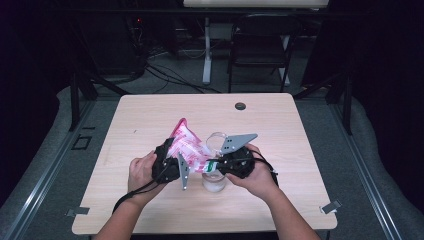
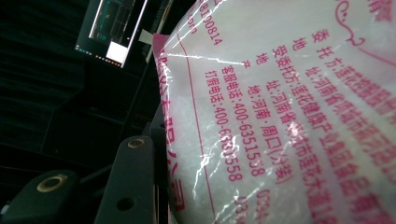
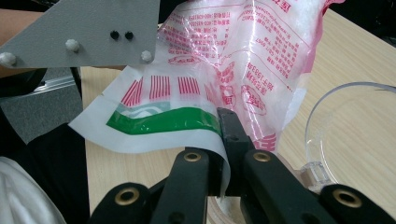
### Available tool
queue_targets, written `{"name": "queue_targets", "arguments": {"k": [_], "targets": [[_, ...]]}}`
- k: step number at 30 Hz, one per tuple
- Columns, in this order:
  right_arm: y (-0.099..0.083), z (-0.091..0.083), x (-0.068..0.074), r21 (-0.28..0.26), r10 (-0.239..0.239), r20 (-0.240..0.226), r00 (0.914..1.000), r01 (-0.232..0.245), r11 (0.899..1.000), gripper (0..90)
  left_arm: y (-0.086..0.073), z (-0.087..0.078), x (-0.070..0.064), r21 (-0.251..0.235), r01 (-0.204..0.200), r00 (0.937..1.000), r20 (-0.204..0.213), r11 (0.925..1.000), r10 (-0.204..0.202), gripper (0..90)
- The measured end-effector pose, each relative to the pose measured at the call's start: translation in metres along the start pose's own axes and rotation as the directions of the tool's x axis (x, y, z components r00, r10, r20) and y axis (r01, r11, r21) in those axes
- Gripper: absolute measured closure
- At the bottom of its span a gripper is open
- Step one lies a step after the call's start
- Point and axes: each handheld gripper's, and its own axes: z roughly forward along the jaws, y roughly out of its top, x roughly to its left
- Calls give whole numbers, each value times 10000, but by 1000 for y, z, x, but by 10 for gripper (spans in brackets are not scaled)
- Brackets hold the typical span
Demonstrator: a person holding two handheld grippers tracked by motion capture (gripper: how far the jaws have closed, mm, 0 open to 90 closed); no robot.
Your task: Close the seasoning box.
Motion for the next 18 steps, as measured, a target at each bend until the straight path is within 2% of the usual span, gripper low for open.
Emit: {"name": "queue_targets", "arguments": {"k": [18], "targets": [[-2,2,-2,147,40,30,10000,-41,9999,899,3,-2,0,13,-728,9968,-332,9973,728,607]]}}
